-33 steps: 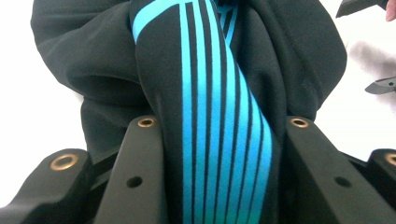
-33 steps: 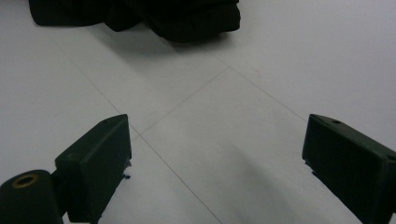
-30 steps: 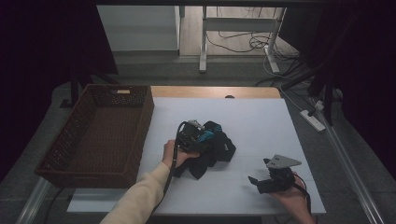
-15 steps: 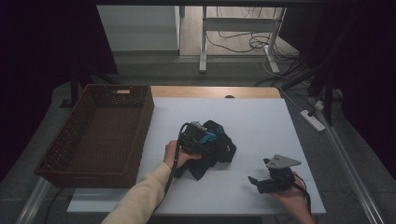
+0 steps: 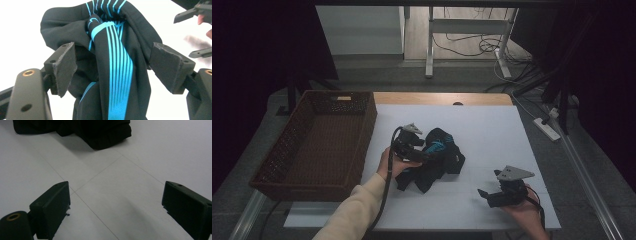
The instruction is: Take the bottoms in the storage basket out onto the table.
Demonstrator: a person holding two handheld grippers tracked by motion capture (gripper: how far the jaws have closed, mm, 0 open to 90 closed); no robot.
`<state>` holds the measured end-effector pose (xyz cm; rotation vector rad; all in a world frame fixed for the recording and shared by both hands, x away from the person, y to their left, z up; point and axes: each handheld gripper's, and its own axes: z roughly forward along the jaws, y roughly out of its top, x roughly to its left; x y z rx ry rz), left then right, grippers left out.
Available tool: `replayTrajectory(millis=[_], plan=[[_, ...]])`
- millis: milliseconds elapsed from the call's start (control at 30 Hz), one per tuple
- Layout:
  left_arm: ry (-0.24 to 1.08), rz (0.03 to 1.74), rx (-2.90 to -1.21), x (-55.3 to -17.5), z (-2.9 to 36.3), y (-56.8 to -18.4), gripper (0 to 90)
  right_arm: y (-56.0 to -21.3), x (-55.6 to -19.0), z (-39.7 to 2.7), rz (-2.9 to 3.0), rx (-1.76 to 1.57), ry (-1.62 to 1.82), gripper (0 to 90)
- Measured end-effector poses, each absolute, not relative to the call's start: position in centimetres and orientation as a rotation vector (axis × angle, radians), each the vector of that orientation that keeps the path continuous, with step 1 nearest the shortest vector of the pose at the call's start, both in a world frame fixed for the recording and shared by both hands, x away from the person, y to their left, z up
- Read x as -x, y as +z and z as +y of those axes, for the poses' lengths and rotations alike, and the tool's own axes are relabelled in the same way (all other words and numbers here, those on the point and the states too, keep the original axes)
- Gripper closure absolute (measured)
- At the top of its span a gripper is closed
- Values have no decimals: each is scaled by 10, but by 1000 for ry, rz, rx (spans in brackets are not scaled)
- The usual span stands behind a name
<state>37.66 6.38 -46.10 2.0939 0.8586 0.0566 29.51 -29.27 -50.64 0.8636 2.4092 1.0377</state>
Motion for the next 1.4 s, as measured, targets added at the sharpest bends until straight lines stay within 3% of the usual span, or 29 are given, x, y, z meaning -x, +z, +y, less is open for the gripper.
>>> replayTrajectory(millis=[1400], plan=[[161, 835, -1980, -315, 121, -421, 242, -506, -294, -293, 2401, -866, 1041, 81]])
